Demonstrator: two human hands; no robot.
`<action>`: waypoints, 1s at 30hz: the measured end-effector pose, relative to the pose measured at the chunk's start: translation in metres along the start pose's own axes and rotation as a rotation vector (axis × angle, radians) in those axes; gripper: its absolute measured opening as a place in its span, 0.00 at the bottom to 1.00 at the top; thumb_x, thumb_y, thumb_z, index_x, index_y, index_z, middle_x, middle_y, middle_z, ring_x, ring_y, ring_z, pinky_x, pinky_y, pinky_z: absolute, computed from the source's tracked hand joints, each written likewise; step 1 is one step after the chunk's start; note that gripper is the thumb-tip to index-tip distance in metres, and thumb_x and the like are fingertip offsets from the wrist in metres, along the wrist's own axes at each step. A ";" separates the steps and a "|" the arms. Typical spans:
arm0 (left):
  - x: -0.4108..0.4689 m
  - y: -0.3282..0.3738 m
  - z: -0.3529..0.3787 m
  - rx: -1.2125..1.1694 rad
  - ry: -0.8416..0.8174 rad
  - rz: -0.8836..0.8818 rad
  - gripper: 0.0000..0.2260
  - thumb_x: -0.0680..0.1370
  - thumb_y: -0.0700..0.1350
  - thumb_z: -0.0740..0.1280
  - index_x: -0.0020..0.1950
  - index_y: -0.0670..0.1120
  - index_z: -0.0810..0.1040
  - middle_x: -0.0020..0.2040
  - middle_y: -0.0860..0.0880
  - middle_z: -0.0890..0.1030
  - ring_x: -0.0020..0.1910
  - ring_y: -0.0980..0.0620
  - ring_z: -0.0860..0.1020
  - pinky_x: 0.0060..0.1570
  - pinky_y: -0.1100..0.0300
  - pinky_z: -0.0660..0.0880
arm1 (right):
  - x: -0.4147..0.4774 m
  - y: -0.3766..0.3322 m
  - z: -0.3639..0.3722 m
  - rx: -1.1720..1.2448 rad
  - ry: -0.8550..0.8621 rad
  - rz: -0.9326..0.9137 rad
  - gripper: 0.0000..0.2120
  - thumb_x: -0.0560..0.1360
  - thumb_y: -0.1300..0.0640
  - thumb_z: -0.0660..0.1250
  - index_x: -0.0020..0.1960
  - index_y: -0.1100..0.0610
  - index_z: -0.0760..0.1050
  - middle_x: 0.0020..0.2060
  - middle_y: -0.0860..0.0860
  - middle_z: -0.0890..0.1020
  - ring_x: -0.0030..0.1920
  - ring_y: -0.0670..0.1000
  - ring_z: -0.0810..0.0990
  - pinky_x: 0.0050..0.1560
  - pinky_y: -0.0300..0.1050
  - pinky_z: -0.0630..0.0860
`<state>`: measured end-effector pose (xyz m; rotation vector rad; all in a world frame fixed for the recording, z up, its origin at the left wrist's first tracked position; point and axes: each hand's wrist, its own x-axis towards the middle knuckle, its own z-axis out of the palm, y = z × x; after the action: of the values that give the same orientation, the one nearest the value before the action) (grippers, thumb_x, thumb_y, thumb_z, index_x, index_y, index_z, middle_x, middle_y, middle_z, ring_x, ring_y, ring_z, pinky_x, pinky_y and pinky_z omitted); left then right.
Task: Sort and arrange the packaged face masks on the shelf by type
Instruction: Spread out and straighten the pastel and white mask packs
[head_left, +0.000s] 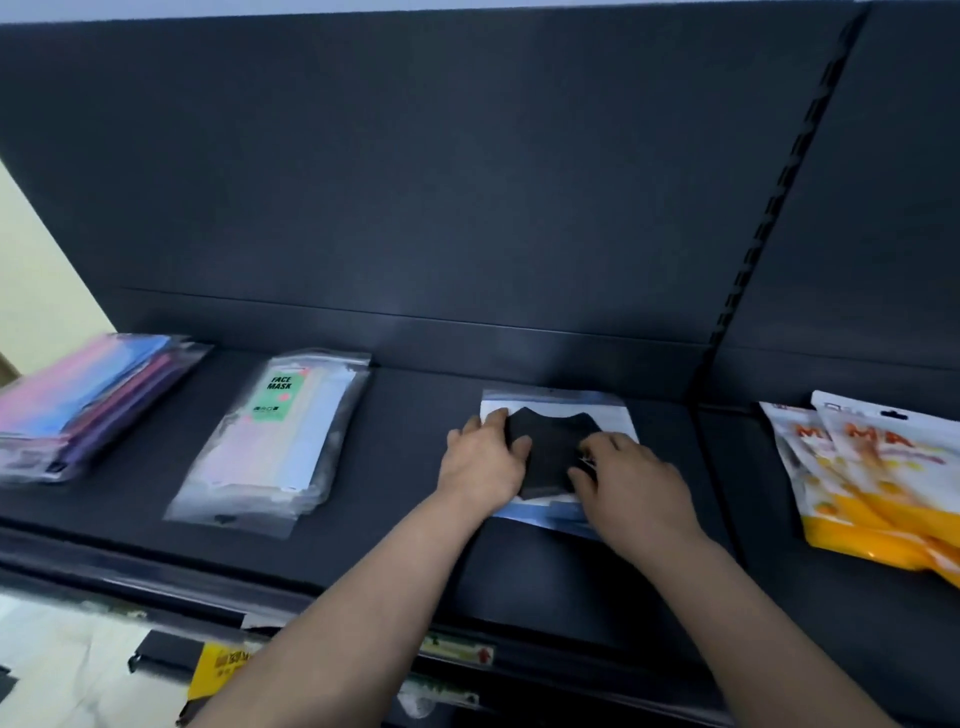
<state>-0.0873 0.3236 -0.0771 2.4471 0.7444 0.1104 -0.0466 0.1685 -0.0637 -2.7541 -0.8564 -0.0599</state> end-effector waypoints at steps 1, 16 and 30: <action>-0.001 0.007 0.005 0.000 -0.010 0.019 0.24 0.81 0.53 0.57 0.76 0.49 0.60 0.71 0.44 0.68 0.67 0.40 0.64 0.64 0.51 0.65 | -0.001 0.005 -0.002 -0.018 -0.001 0.031 0.15 0.79 0.47 0.57 0.63 0.51 0.68 0.61 0.48 0.74 0.60 0.51 0.73 0.54 0.46 0.68; -0.010 -0.065 -0.088 -0.007 0.349 0.052 0.18 0.79 0.40 0.60 0.69 0.43 0.71 0.67 0.43 0.75 0.67 0.43 0.71 0.64 0.54 0.66 | 0.015 -0.082 0.014 0.034 0.032 -0.217 0.17 0.79 0.57 0.56 0.67 0.53 0.68 0.64 0.50 0.73 0.67 0.53 0.68 0.64 0.49 0.65; 0.023 -0.208 -0.159 -0.253 0.026 -0.136 0.24 0.76 0.55 0.66 0.69 0.50 0.69 0.61 0.47 0.79 0.58 0.45 0.78 0.58 0.52 0.75 | 0.038 -0.240 0.066 0.130 -0.011 -0.218 0.17 0.79 0.46 0.56 0.65 0.49 0.70 0.65 0.49 0.72 0.64 0.52 0.70 0.60 0.48 0.69</action>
<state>-0.2062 0.5572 -0.0611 2.1534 0.8514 0.1732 -0.1527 0.3969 -0.0679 -2.5345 -1.1193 -0.0282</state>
